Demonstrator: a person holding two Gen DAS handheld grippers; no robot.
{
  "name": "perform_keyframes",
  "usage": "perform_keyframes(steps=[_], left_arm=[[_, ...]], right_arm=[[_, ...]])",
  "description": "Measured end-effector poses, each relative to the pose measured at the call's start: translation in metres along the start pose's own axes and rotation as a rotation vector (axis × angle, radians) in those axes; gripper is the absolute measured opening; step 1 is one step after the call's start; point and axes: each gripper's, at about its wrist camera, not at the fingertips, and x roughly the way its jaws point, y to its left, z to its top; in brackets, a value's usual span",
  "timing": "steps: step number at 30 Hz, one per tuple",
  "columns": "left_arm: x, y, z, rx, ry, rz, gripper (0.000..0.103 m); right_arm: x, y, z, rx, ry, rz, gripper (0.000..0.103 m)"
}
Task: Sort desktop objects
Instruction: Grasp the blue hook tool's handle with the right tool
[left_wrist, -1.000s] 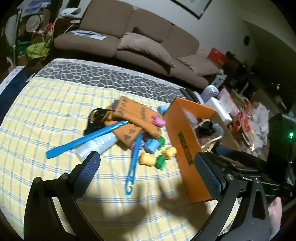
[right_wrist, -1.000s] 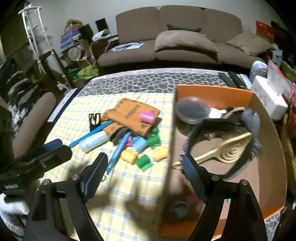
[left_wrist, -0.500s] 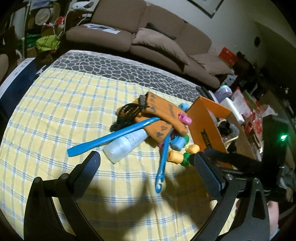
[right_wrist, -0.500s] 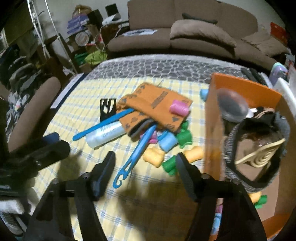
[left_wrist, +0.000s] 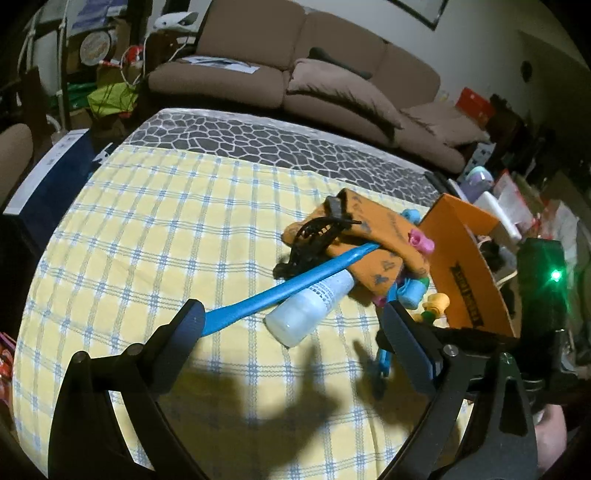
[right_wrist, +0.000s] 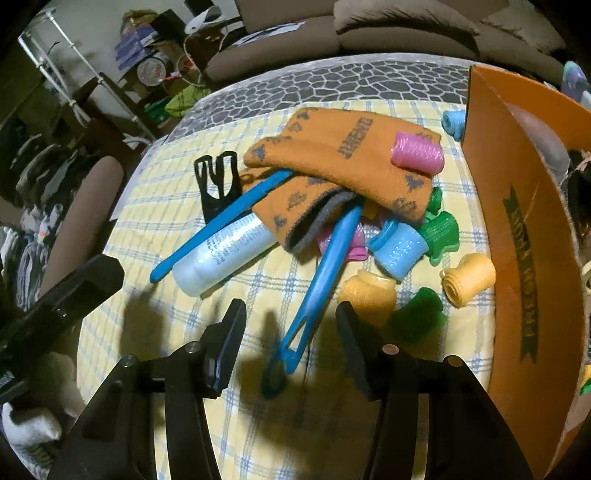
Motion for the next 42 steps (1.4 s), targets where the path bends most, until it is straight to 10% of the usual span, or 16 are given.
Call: perform_keyframes(steps=[9, 15, 28, 42], left_arm=[[0.010, -0.007, -0.005, -0.031, 0.066, -0.065, 0.085], [0.011, -0.012, 0.005, 0.087, -0.008, 0.035, 0.085], [0.065, -0.036, 0.007, 0.310, 0.057, 0.118, 0.084], [0.065, -0.039, 0.003, 0.290, 0.087, 0.069, 0.027]], right_arm=[[0.023, -0.002, 0.002, 0.046, 0.031, 0.018, 0.034], [0.022, -0.008, 0.001, 0.056, 0.027, 0.016, 0.019], [0.011, -0.009, -0.001, 0.004, 0.062, 0.057, 0.017], [0.016, -0.007, -0.005, 0.012, 0.087, 0.075, 0.014]])
